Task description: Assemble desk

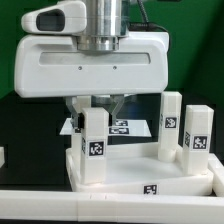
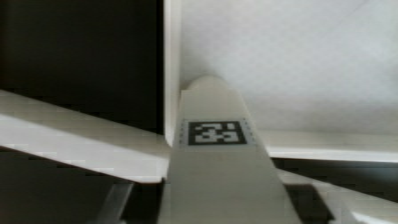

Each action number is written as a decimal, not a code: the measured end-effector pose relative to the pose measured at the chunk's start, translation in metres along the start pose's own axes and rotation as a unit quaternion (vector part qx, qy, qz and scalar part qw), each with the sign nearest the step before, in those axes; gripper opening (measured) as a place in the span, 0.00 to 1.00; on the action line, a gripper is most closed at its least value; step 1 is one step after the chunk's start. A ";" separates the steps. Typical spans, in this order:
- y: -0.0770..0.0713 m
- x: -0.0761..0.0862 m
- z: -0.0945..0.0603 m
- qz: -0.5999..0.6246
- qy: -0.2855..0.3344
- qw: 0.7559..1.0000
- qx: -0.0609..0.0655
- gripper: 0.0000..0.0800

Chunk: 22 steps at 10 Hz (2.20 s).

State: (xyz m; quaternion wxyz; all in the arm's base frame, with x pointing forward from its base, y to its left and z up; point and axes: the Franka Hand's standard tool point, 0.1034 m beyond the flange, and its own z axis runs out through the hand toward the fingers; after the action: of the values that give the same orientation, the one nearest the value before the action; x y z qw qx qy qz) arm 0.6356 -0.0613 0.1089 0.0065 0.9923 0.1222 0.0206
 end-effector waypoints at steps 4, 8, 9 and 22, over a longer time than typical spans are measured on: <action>-0.001 0.000 0.001 0.192 0.003 0.981 0.003 0.36; -0.002 0.000 0.002 0.398 0.004 0.917 0.010 0.36; -0.003 0.001 0.002 0.446 0.005 0.895 0.012 0.36; -0.005 0.004 0.001 0.452 0.007 0.892 0.012 0.81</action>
Offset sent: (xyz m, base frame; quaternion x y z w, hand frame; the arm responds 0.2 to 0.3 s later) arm -0.0036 0.0014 -0.0024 -0.0067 0.0121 0.2177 0.9759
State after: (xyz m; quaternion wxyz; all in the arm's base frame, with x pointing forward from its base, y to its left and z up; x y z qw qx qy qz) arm 0.6382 -0.0557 0.1077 -0.0164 0.9401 -0.3393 0.0264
